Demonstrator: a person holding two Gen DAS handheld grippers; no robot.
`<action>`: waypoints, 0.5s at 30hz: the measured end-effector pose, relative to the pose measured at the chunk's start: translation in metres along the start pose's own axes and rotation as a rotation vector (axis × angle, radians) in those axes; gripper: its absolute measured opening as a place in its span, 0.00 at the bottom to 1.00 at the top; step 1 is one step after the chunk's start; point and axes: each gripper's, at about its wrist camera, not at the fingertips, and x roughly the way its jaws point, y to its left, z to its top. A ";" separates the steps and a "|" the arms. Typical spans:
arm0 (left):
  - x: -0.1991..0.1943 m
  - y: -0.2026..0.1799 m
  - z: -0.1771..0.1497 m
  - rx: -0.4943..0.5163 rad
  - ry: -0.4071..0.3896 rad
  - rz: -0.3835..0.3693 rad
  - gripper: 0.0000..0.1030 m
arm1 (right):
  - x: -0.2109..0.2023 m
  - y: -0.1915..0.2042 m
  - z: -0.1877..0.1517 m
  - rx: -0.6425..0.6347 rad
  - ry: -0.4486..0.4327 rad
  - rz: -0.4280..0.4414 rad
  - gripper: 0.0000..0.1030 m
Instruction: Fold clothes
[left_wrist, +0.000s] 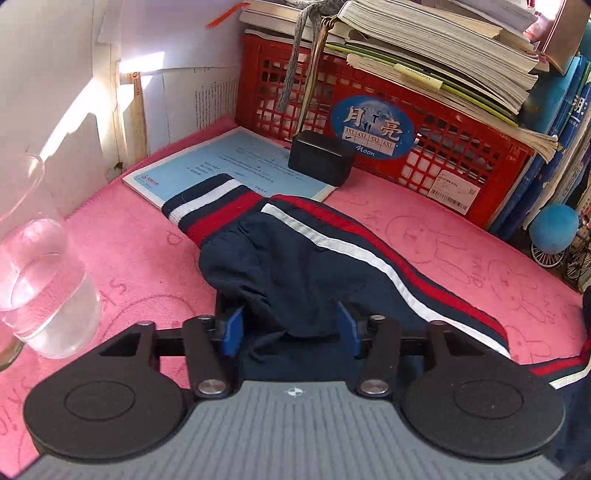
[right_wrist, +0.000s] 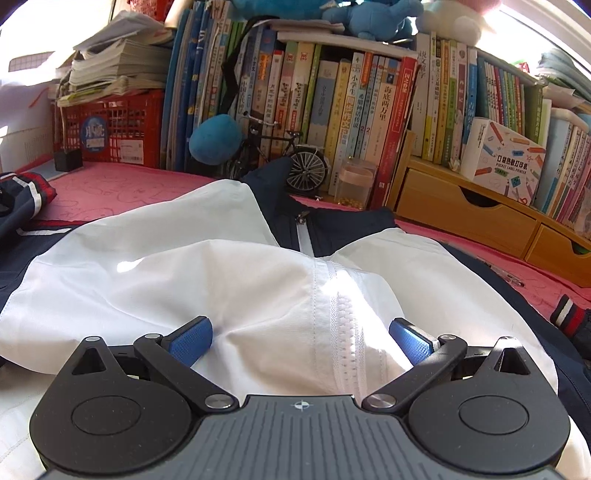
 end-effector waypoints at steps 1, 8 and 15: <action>0.004 -0.002 0.002 -0.015 -0.002 -0.020 1.00 | 0.000 0.001 0.000 -0.003 0.002 -0.002 1.00; 0.010 -0.017 0.019 0.079 -0.088 0.161 0.08 | -0.004 0.004 0.000 -0.023 -0.020 -0.011 1.00; -0.029 -0.001 0.091 0.044 -0.329 0.297 0.05 | -0.038 0.011 0.041 -0.079 -0.192 0.029 1.00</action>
